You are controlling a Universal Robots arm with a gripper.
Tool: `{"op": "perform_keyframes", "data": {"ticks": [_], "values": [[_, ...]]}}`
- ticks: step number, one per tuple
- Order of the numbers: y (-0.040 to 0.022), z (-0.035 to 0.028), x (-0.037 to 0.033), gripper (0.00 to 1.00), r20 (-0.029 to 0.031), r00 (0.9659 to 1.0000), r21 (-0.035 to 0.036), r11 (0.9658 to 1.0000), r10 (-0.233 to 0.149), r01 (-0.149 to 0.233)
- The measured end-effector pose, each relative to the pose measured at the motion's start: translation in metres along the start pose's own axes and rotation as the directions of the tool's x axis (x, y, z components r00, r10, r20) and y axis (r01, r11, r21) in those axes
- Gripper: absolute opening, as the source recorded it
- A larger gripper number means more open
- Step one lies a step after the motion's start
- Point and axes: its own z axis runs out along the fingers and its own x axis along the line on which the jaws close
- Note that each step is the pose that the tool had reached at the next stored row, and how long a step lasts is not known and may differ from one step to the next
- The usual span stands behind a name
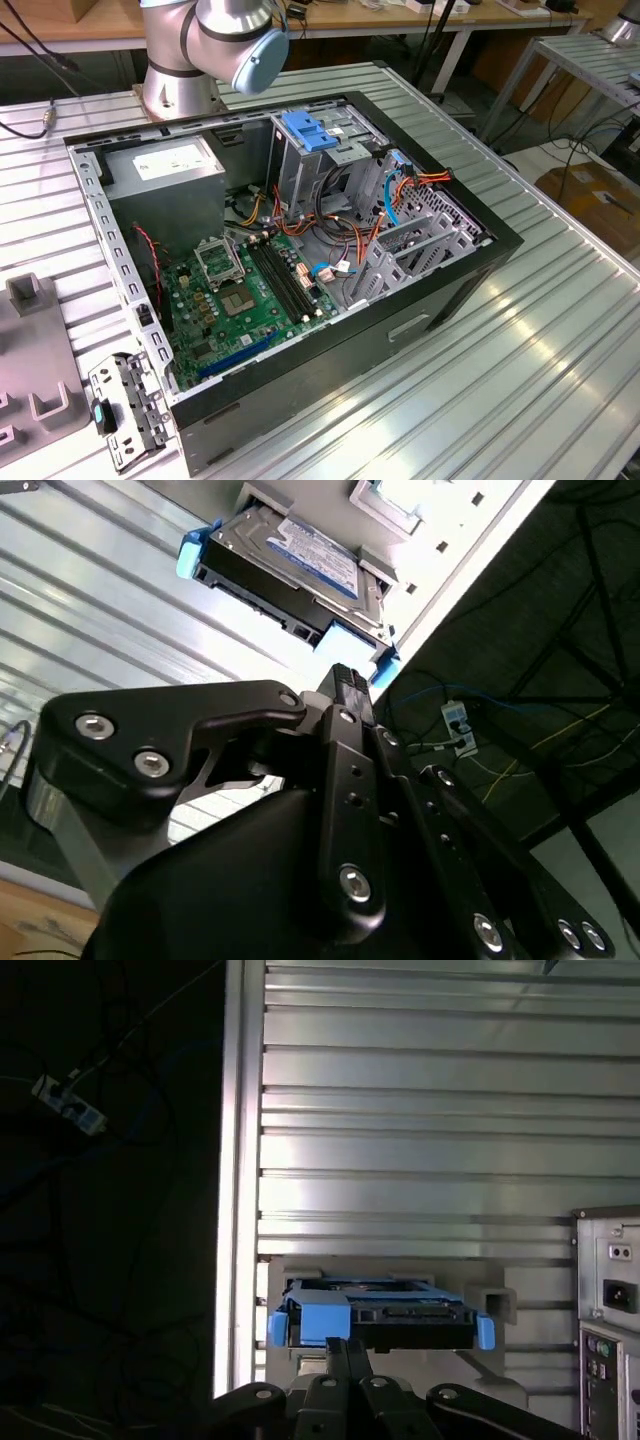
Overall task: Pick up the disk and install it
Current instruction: 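Pick up the disk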
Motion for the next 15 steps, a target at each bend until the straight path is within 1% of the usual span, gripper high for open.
{"op": "perform_keyframes", "data": {"ticks": [1, 2, 4, 6, 8, 10, 12, 14, 15], "values": [[0.0, 0.0001, 0.0, 0.11, -0.0008, 0.9998, -0.0005, 0.9998, -0.018, 0.018], [0.0, 0.0001, 0.0, 0.11, -0.0024, 0.9985, -0.0014, 0.9985, -0.054, 0.054], [0.0, 0.0002, 0.0, 0.11, -0.004, 0.9958, -0.0024, 0.9958, -0.091, 0.091], [0.0, 0.0003, 0.0, 0.11, -0.0057, 0.9913, -0.0036, 0.9913, -0.132, 0.132], [0.0, 0.0004, 0.0, 0.11, -0.0074, 0.9849, -0.0048, 0.985, -0.173, 0.173], [0.0, 0.0005, 0.0, 0.11, -0.0089, 0.9774, -0.0062, 0.9774, -0.211, 0.211], [-0.0001, 0.0006, 0.0, 0.11, -0.0104, 0.9682, -0.0075, 0.9683, -0.25, 0.25], [-0.0001, 0.0008, 0.0, 0.11, -0.0124, 0.9535, -0.0094, 0.9536, -0.301, 0.301], [-0.0001, 0.0008, 0.0, 0.11, -0.0133, 0.9453, -0.0104, 0.9454, -0.326, 0.326]]}}
